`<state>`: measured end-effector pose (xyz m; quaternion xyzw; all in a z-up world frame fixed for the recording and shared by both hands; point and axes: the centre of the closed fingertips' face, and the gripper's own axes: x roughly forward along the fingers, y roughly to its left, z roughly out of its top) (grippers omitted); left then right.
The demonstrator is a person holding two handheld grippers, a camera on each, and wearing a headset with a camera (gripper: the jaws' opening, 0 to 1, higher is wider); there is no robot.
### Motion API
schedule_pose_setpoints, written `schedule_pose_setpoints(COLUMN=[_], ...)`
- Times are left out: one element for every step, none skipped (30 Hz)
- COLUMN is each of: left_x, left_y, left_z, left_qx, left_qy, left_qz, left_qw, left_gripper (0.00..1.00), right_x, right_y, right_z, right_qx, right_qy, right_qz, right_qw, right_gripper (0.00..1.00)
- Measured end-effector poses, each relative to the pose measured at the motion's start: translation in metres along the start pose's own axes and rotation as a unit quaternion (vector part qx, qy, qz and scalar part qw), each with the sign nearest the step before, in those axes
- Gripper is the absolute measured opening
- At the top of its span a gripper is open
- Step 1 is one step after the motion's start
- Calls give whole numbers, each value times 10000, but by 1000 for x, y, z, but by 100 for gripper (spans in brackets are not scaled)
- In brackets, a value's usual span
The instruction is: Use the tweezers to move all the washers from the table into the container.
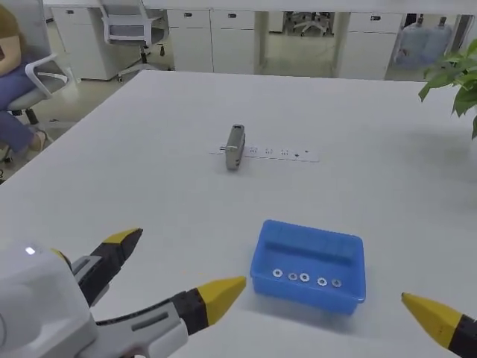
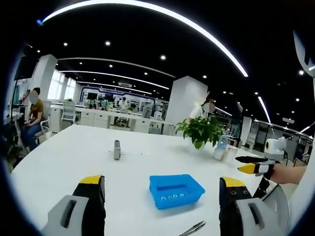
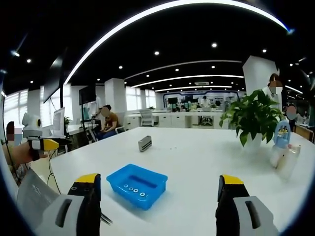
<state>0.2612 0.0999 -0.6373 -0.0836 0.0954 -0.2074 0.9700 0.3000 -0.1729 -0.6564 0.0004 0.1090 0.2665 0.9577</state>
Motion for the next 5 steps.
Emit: schedule_pose_setpoints(left_x=[0, 1, 1, 1, 1], left_y=[0, 0, 0, 0, -1], left_z=[0, 1, 1, 2, 3], left_qx=[-5, -2, 0, -5, -5], left_qy=[4, -4, -12, -24, -39], left_qz=[-5, -3, -5, -20, -22], left_qw=[10000, 10000, 10000, 10000, 10000], left_gripper=[99, 99, 99, 99, 99], right_x=[0, 1, 1, 1, 1], right_y=[0, 0, 0, 0, 0], right_z=[1, 1, 1, 1, 2], right_qx=[-5, -7, -6, -7, -15], right_qy=[-8, -11, -9, -12, -14], right_qz=[2, 5, 4, 3, -3], right_qw=[10000, 10000, 10000, 10000, 10000], right_gripper=[99, 99, 99, 99, 99])
